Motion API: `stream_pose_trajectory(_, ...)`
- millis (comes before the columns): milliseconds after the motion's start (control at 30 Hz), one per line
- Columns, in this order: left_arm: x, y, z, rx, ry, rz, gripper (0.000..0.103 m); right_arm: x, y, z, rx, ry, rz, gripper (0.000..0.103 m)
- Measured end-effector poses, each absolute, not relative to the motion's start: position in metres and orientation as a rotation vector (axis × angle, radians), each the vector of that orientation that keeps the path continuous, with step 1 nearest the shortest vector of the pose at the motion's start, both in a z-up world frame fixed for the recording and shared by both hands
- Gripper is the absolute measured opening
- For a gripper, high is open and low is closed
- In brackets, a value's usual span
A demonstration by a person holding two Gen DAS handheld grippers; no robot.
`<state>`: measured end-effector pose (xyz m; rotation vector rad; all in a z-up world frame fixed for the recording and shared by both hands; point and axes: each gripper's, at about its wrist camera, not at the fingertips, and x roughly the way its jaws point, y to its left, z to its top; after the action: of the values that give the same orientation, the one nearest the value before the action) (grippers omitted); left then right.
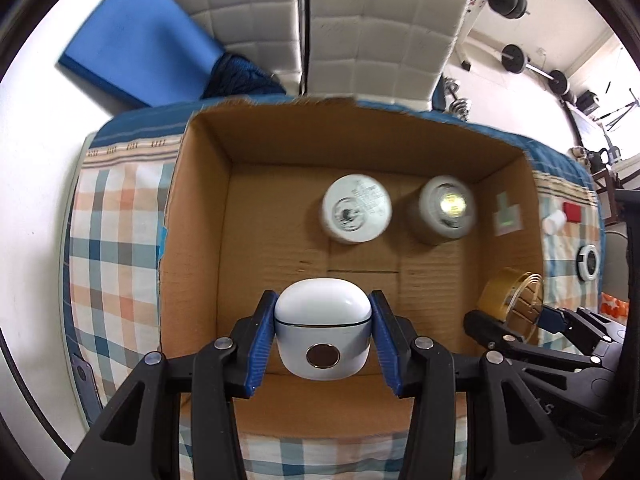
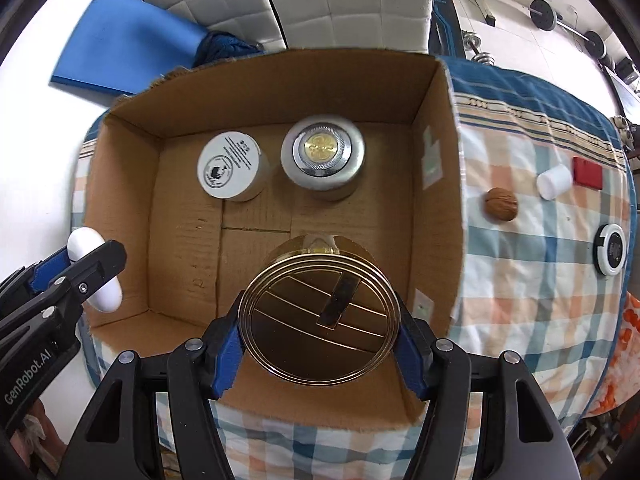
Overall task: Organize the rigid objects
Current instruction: 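Carry the gold tin and earbud case with both tools into the box, then open both tools to release the gold tin and earbud case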
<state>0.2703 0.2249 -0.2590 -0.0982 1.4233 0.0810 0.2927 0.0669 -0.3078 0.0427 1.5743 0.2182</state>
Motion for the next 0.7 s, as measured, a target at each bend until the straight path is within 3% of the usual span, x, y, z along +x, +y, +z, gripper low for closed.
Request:
stream_pose_trajectory(400, 0.295, 0.253, -0.355, -0.162, 1.587, 0.073, 0.043, 0.311, 0.087, -0.388, 0.019, 1.673, 0.115, 0.067)
stream_pose_trajectory(700, 0.313, 0.271, -0.375, -0.169, 1.588, 0.12, 0.043, 0.328, 0.093, -0.406, 0.02, 1.685, 0.071, 0.067)
